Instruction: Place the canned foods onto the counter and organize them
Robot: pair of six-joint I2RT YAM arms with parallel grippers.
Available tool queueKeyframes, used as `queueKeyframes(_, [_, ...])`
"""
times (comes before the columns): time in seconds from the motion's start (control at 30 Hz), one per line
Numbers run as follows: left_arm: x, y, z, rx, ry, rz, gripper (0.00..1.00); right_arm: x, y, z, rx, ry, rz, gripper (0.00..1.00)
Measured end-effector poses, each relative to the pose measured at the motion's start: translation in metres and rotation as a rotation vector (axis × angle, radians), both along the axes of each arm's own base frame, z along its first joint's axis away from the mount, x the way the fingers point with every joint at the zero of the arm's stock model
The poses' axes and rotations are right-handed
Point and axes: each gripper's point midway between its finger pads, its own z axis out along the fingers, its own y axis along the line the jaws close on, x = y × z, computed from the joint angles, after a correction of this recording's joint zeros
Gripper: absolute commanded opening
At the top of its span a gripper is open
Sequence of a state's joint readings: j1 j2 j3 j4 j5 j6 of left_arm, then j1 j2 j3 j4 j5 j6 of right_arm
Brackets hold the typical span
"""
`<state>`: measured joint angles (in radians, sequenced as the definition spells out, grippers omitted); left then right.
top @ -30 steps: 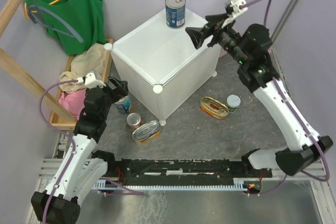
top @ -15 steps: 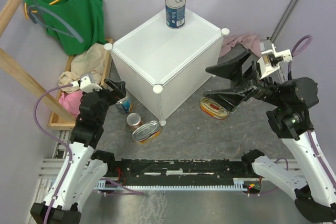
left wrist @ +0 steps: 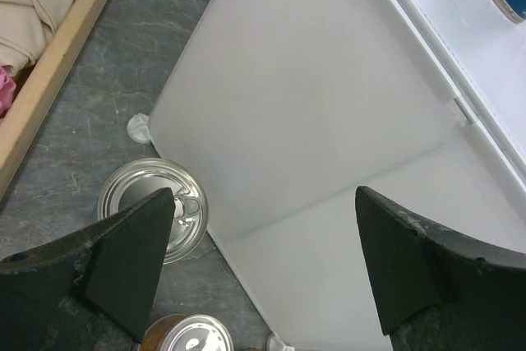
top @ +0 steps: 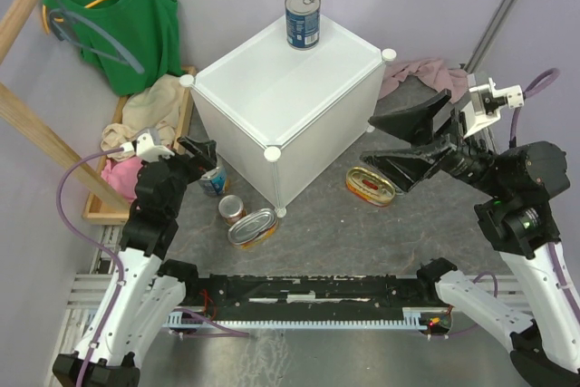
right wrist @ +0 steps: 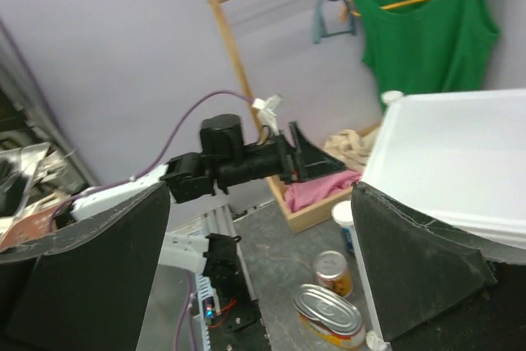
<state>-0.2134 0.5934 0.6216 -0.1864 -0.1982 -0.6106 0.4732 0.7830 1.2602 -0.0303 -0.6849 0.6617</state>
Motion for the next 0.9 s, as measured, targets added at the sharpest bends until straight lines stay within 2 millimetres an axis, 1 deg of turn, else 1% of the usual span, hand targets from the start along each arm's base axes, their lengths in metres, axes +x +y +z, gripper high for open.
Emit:
queueKeyframes(0.17, [0.001, 0.0, 0.0, 0.0, 0.003, 0.001, 0.97, 0.03, -0.011, -0.003, -0.011, 0.072, -0.172, 0.97])
queueKeyframes(0.3, [0.002, -0.001, -0.002, -0.008, 0.012, 0.002, 0.97, 0.056, -0.027, -0.005, -0.01, 0.136, -0.335, 0.96])
queueKeyframes(0.43, [0.003, -0.002, -0.003, -0.021, 0.021, 0.004, 0.97, 0.076, -0.039, -0.007, -0.013, 0.18, -0.457, 0.95])
queueKeyframes(0.53, [0.003, -0.002, -0.001, -0.028, 0.024, 0.006, 0.97, 0.092, -0.048, -0.014, -0.021, 0.217, -0.547, 0.94])
queueKeyframes(0.63, [0.002, -0.002, 0.0, -0.031, 0.026, 0.006, 0.97, 0.107, -0.057, -0.024, -0.036, 0.257, -0.632, 0.94])
queueKeyframes(0.8, [0.001, -0.002, -0.003, -0.039, 0.044, 0.009, 0.96, 0.127, -0.066, -0.037, -0.064, 0.298, -0.731, 0.92])
queueKeyframes(0.9, [0.002, -0.002, -0.005, -0.041, 0.058, 0.01, 0.96, 0.138, -0.069, -0.041, -0.086, 0.307, -0.776, 0.92])
